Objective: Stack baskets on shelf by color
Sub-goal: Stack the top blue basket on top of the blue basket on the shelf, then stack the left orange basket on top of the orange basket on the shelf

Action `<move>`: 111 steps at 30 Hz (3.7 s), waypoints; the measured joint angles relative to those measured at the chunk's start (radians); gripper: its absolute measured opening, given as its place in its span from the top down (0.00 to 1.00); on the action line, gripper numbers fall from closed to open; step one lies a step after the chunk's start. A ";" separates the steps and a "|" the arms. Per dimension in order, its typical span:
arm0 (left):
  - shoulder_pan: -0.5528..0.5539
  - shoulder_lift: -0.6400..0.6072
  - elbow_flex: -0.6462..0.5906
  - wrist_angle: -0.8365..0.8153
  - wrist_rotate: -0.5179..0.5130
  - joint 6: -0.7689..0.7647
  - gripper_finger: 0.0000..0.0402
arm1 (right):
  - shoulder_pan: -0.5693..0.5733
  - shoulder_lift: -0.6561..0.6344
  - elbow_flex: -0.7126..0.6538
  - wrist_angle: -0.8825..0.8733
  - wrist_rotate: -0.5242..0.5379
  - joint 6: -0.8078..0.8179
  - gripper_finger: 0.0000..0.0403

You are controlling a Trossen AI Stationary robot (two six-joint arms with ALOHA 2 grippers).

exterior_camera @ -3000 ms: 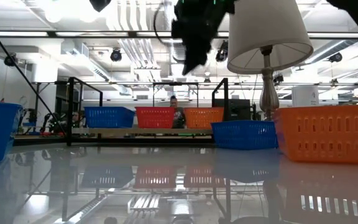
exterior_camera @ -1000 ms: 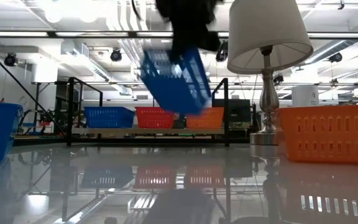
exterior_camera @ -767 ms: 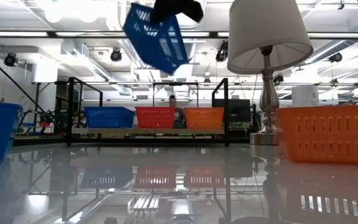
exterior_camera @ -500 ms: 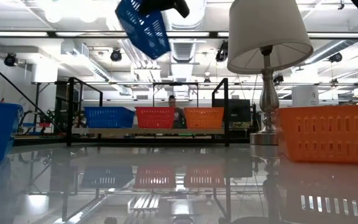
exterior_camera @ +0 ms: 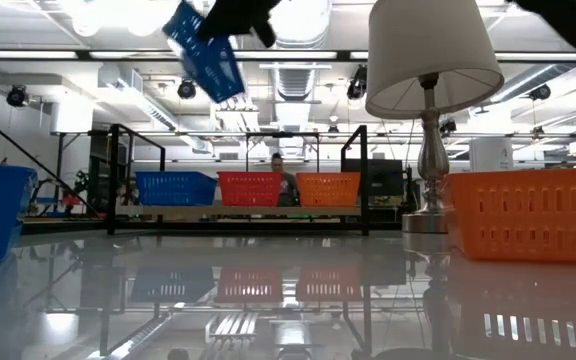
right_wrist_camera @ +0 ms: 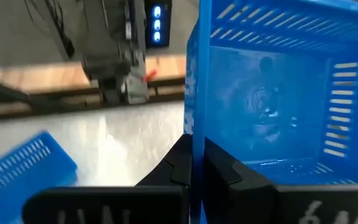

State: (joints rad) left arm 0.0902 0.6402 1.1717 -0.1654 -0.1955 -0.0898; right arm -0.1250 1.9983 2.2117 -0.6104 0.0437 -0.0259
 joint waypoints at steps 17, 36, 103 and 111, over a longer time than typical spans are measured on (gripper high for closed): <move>0.000 -0.029 0.000 0.000 -0.009 0.003 1.00 | -0.114 0.264 0.134 0.000 -0.042 -0.153 0.98; 0.000 -0.038 0.000 0.000 -0.049 0.029 1.00 | -0.112 0.341 0.134 0.054 0.028 -0.262 0.97; -0.216 0.316 -0.137 -0.343 0.425 -0.454 1.00 | 0.597 0.030 0.139 -0.963 -0.035 0.526 0.73; -0.217 0.313 -0.138 -0.080 0.422 -0.480 1.00 | 0.673 -0.027 0.076 -0.958 0.094 0.551 0.56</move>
State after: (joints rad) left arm -0.1265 0.9536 1.0336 -0.2454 0.2269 -0.5702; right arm 0.5478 1.9713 2.2881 -1.5688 0.1376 0.5250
